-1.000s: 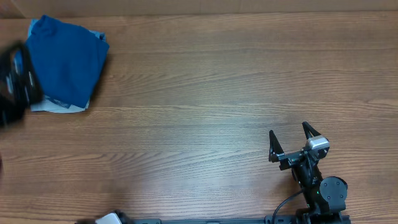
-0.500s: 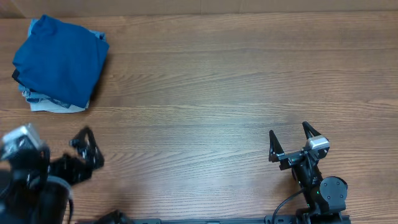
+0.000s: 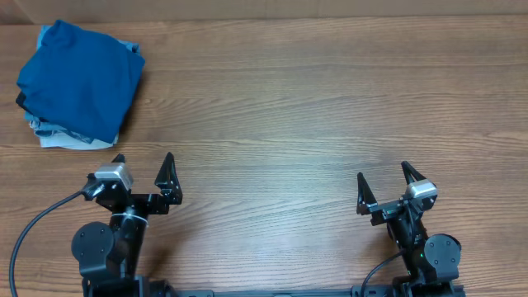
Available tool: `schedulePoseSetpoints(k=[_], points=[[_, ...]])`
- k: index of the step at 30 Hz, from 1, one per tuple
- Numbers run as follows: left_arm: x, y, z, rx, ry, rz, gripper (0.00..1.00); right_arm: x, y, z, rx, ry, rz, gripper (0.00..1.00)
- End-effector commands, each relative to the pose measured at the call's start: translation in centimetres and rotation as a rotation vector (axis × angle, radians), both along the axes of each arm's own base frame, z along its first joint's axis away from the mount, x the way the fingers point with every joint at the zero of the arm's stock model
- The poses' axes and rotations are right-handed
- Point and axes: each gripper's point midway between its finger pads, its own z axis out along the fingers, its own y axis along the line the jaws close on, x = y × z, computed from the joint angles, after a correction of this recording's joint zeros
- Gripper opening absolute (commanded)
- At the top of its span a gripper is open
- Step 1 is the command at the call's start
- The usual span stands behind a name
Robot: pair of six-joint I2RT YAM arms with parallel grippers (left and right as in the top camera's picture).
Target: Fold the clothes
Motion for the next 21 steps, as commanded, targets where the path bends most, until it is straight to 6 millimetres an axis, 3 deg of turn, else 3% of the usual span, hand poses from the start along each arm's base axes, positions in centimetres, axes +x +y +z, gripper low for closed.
schedulePoseSetpoints(k=[1,5,14,21], points=[[0.1,0.9,-1.4,0.012,0.018,0.062,1.00,0.0,-0.1,-0.3,0.001,0.000,-0.005,1.00],[-0.2,0.9,-3.9,0.018,-0.025,0.065,1.00,0.0,-0.1,-0.2,0.001,0.000,-0.005,1.00],[-0.7,0.8,-6.3,0.030,-0.135,0.063,1.00,0.0,0.0,-0.2,0.001,0.000,-0.005,1.00],[-0.8,1.6,-7.7,0.043,-0.100,0.132,1.00,0.0,-0.1,-0.3,0.001,0.000,-0.005,1.00]])
